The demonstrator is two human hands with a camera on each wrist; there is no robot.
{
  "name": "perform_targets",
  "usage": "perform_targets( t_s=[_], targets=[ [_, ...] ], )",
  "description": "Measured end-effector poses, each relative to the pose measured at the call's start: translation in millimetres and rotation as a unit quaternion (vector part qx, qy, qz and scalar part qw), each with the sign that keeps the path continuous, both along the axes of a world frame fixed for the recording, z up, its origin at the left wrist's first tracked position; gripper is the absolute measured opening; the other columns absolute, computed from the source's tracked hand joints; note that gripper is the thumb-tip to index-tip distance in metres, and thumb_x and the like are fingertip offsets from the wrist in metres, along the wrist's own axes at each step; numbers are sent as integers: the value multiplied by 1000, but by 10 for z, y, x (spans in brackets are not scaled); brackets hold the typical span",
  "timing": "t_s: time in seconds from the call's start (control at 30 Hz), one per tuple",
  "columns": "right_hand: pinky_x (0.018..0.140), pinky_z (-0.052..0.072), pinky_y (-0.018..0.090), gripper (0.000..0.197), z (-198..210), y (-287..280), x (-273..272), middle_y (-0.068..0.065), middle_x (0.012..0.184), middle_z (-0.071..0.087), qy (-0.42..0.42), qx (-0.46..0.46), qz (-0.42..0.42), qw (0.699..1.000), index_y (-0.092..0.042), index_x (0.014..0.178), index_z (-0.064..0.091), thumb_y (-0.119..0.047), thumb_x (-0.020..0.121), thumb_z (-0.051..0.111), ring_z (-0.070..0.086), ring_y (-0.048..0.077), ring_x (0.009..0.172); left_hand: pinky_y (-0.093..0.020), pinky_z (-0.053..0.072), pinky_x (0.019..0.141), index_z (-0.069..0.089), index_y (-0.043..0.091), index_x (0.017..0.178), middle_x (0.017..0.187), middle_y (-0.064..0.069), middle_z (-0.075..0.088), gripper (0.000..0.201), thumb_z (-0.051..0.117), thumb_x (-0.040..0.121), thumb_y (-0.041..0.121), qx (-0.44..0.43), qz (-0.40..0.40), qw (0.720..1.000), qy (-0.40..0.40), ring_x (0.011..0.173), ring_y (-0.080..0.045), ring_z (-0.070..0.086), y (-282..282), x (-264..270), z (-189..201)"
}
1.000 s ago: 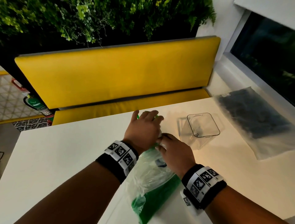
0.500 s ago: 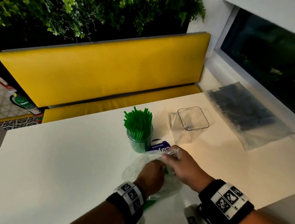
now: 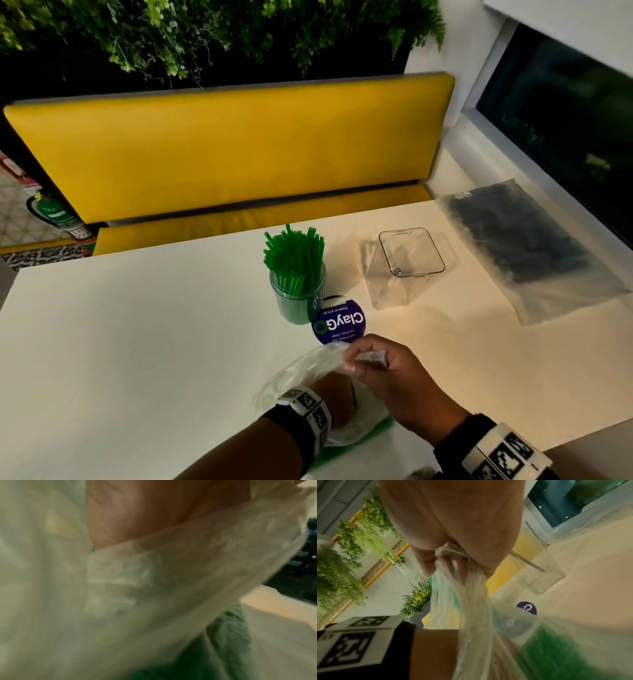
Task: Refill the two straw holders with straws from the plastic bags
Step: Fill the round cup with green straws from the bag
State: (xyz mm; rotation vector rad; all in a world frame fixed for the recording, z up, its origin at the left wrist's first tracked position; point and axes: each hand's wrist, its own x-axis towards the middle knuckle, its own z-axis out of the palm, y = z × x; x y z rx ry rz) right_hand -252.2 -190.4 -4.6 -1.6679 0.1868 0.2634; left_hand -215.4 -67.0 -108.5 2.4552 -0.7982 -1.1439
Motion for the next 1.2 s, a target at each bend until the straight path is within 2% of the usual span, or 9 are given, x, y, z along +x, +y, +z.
perform_targets(
  t_s=[0.1, 0.17, 0.27, 0.37, 0.57, 0.7, 0.83, 1.0, 1.2],
  targets=[
    [57, 40, 11, 26, -14, 4, -19, -10, 63, 62, 1, 2, -8, 1000, -15, 73, 66, 6, 86, 64, 51, -3, 59, -32, 43, 79, 64, 24, 92, 96, -1, 66, 32, 41, 88, 45, 17, -79, 993, -84, 91, -28, 63, -23, -16, 163],
    [58, 40, 13, 24, -15, 21, -29, -10, 63, 61, 3, -5, 6, 1000, -13, 74, 65, 7, 86, 62, 51, -1, 59, -35, 48, 80, 56, 25, 79, 81, 7, 58, 39, 30, 81, 53, 40, -71, 992, -95, 82, -22, 61, -9, -33, 29],
    [65, 44, 18, 16, -32, 14, -25, -4, 71, 64, 7, -40, 17, 999, -17, 77, 67, -3, 85, 67, 56, 7, 69, -39, 50, 86, 59, 24, 98, 93, 1, 61, 38, 31, 85, 46, 64, -48, 996, -50, 99, -27, 65, 15, 27, -393],
    [77, 47, 24, 11, -138, -125, 19, -10, 84, 68, -10, -154, 4, 988, -33, 84, 68, -25, 77, 73, 60, 6, 82, -37, 49, 87, 61, 15, 116, 111, -11, 65, 35, 38, 97, 34, 53, -7, 997, -62, 106, -28, 63, 60, 100, 151],
    [82, 52, 35, 11, -238, -196, 111, -14, 94, 65, -73, -294, -10, 953, -40, 97, 60, -30, 92, 60, 60, 1, 90, -22, 36, 70, 62, 12, 101, 89, -1, 55, 14, 50, 99, 19, -82, 26, 994, -62, 79, -14, 51, 179, 209, 670],
    [83, 45, 12, 28, -178, -96, 166, -23, 108, 59, -60, -260, 14, 964, -44, 109, 55, -45, 84, 69, 54, -8, 100, -28, 44, 83, 66, 3, 105, 102, -12, 65, 24, 46, 99, 16, -111, -42, 991, -66, 92, -23, 60, 167, 323, 809],
    [81, 44, 13, 40, -212, -121, 237, -22, 110, 59, -55, -243, 19, 968, -45, 117, 50, -34, 85, 71, 54, -7, 101, -37, 48, 82, 68, 7, 99, 97, -12, 68, 24, 46, 96, 16, -121, 8, 991, -63, 88, -26, 62, 142, 368, 891],
    [86, 49, 28, 13, -234, -177, 315, -13, 102, 65, -38, -262, 0, 964, -37, 99, 61, -25, 94, 61, 58, 3, 98, -33, 42, 62, 58, 14, 80, 75, -2, 57, 9, 56, 88, 18, -90, 64, 993, -33, 64, -15, 48, 211, 357, 858],
    [83, 50, 32, 24, -192, -121, 349, -11, 102, 64, -30, -311, 10, 950, -35, 102, 59, -13, 97, 49, 59, 7, 94, -37, 50, 74, 63, 16, 84, 81, -2, 65, 10, 57, 85, 25, -74, 57, 995, -34, 75, -19, 59, 188, 359, 928]
  ],
)
